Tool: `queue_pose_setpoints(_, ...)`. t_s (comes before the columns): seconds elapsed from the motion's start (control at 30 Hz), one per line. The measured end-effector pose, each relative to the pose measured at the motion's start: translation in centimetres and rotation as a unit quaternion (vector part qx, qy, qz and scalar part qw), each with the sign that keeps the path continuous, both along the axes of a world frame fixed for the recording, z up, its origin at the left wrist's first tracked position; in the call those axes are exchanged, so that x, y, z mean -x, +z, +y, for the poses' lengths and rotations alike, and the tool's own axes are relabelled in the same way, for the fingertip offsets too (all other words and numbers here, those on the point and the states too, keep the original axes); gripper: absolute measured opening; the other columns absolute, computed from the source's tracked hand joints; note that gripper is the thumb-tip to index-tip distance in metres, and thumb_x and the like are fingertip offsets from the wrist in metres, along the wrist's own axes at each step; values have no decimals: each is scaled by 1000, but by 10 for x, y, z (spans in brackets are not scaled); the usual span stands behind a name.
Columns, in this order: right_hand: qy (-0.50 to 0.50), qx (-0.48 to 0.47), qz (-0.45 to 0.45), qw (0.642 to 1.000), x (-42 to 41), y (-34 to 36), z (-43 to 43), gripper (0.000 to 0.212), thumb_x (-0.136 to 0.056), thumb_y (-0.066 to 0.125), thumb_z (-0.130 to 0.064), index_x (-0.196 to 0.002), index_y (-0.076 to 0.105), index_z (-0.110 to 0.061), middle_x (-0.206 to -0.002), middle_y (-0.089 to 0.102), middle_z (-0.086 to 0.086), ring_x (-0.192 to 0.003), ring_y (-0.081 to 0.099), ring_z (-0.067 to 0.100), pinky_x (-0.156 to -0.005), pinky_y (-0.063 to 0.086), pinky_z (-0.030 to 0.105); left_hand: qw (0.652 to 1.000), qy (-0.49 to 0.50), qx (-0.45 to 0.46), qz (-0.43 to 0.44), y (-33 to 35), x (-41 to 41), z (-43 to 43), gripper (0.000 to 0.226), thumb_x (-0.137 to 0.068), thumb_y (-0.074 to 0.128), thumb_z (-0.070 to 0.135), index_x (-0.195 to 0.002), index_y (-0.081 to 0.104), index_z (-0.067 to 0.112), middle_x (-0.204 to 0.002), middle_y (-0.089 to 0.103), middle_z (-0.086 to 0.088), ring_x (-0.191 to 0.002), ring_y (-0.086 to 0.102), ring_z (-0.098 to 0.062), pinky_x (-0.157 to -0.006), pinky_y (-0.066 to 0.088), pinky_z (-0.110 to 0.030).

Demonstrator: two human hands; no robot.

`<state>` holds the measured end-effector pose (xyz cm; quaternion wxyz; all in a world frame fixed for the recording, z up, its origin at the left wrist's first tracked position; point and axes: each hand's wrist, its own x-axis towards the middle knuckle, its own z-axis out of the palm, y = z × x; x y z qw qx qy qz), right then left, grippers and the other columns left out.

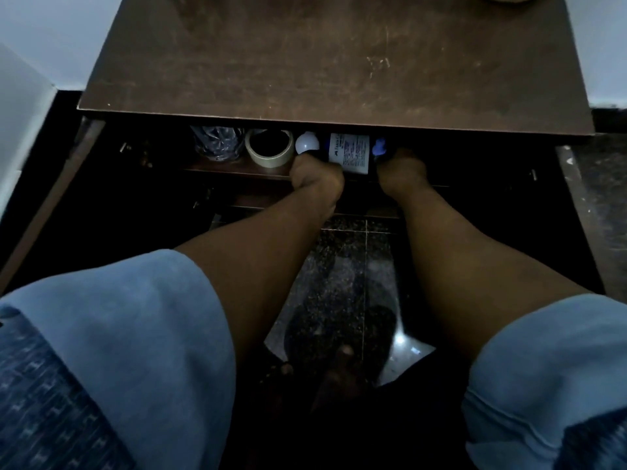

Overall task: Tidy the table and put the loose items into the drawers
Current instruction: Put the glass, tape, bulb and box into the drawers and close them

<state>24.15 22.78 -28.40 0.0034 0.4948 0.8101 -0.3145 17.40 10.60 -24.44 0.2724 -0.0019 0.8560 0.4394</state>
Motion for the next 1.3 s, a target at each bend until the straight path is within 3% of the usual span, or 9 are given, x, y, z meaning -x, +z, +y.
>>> queue_pose_setpoints(0.1, 10, 7, 9, 1000, 2, -1, 0, 38, -105, 49, -23, -138, 60, -9, -144, 58, 18, -131, 55, 36, -101, 45, 34, 999, -15, -1, 47, -14, 1, 0, 34, -98, 61, 11, -130, 64, -2, -131, 67, -20, -123, 63, -35, -91, 50, -33)
queue_pose_setpoints(0.23, 2, -9, 46, 999, -4, -6, 1, 35, -104, 53, -23, -136, 63, -13, -142, 62, 13, -129, 58, 32, -97, 44, 29, 997, -10, -7, 75, -17, -5, 3, 33, -97, 63, 10, -128, 67, -2, -129, 69, -18, -124, 62, -34, -95, 48, -32)
queue_pose_setpoints(0.33, -58, -15, 60, 996, -9, -11, 8, 34, -105, 53, -28, -132, 66, -13, -138, 65, 13, -127, 60, 32, -97, 46, 30, 998, -20, -22, 56, -19, -2, 2, 36, -95, 64, 10, -130, 65, 1, -128, 70, -18, -122, 64, -34, -97, 51, -36)
queue_pose_setpoints(0.43, -84, -23, 27, 996, -10, -10, 11, 41, -108, 45, -38, -130, 66, -10, -138, 64, 15, -126, 61, 34, -97, 47, 32, 998, -32, 6, 56, -19, -2, 3, 35, -92, 67, 14, -125, 68, 3, -125, 71, -17, -118, 67, -32, -92, 53, -33)
queue_pose_setpoints(0.6, -87, -59, -21, 994, -9, -11, 10, 44, -109, 40, -38, -129, 67, -9, -137, 64, 16, -126, 60, 36, -96, 48, 32, 995, -50, 24, 86, -22, -7, 3, 34, -94, 66, 17, -125, 69, 4, -128, 71, -15, -120, 65, -32, -91, 49, -30)
queue_pose_setpoints(0.7, -103, -43, -8, 994, -8, -11, 10, 45, -108, 43, -41, -128, 68, -10, -135, 66, 15, -125, 62, 34, -94, 48, 31, 993, -60, 20, 96, -22, -6, 2, 33, -95, 65, 16, -126, 69, 4, -129, 70, -15, -123, 63, -33, -94, 48, -28)
queue_pose_setpoints(0.83, -125, -8, 5, 992, -8, -17, 14, 43, -106, 48, -39, -134, 65, -11, -138, 64, 16, -126, 61, 34, -98, 49, 32, 986, -111, 50, 111, -21, -6, 3, 38, -94, 63, 12, -131, 66, 5, -136, 66, -16, -128, 59, -35, -102, 49, -36)
queue_pose_setpoints(1.17, -27, 2, -111, 993, -8, 3, 16, 49, -109, 36, -34, -145, 52, -5, -153, 50, 17, -140, 49, 34, -108, 42, 36, 974, -179, 50, 127, -7, -14, -6, 46, -90, 63, 8, -135, 62, 3, -138, 63, -19, -130, 57, -37, -109, 46, -36)
queue_pose_setpoints(1.3, 6, 41, -112, 993, -12, 26, 15, 54, -111, 23, -32, -154, 40, -4, -161, 39, 17, -146, 40, 34, -116, 33, 35, 952, -258, 42, 158, 6, -15, -27, 39, -88, 63, 3, -126, 65, -3, -131, 65, -22, -123, 60, -40, -101, 48, -34)
